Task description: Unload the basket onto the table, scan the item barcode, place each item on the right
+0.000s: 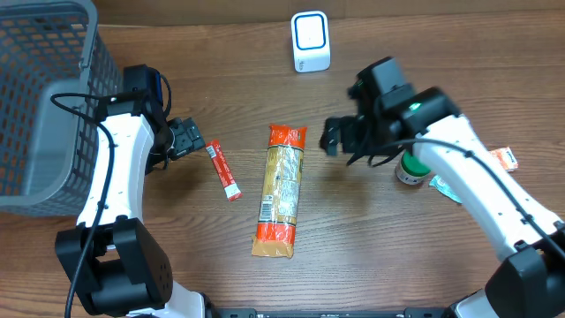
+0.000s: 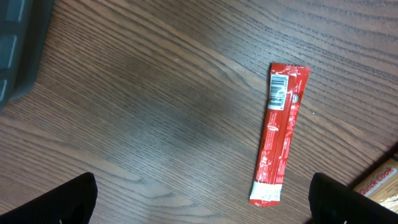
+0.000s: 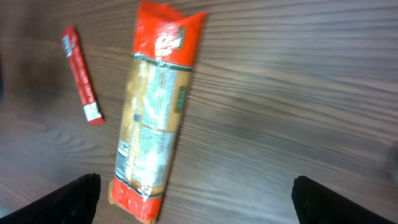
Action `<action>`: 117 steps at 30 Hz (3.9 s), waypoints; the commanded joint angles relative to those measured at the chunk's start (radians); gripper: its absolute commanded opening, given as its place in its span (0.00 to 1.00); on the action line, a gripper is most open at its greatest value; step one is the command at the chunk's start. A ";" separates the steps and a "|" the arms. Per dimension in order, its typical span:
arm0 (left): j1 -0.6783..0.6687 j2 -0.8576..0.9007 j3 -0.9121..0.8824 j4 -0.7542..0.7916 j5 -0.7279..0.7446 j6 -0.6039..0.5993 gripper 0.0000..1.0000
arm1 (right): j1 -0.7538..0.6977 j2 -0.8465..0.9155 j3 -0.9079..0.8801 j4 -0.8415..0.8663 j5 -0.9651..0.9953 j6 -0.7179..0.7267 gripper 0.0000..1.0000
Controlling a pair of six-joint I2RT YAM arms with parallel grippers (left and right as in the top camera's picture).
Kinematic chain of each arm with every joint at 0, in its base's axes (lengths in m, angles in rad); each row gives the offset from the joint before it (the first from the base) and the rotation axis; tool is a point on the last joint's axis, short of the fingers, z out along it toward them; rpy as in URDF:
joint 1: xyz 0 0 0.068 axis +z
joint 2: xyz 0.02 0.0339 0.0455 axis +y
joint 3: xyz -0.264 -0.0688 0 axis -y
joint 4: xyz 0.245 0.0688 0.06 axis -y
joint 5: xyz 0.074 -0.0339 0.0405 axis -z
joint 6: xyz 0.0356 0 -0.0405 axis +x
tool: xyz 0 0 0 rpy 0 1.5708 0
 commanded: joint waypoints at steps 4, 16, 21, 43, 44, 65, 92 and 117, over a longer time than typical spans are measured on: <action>-0.002 -0.011 0.010 0.002 -0.006 0.008 1.00 | 0.151 0.019 -0.176 0.197 -0.009 0.037 1.00; -0.002 -0.011 0.010 0.002 -0.006 0.008 1.00 | 0.277 0.064 -0.340 0.381 0.001 0.101 1.00; -0.002 -0.011 0.010 0.002 -0.006 0.008 1.00 | 0.277 0.070 -0.340 0.397 -0.002 0.105 1.00; -0.002 -0.011 0.010 0.002 -0.006 0.008 1.00 | 0.310 0.106 -0.340 0.539 0.052 0.325 0.83; -0.002 -0.011 0.010 0.002 -0.006 0.008 1.00 | 0.323 0.106 -0.340 0.547 0.052 0.325 0.79; -0.002 -0.011 0.010 0.002 -0.006 0.008 1.00 | 0.409 0.163 -0.340 0.867 0.178 0.392 0.04; -0.002 -0.011 0.010 0.002 -0.006 0.008 1.00 | 0.275 0.242 -0.337 0.713 0.010 0.394 0.04; -0.002 -0.011 0.010 0.002 -0.006 0.008 1.00 | 0.147 0.145 -0.260 0.407 0.006 0.238 0.04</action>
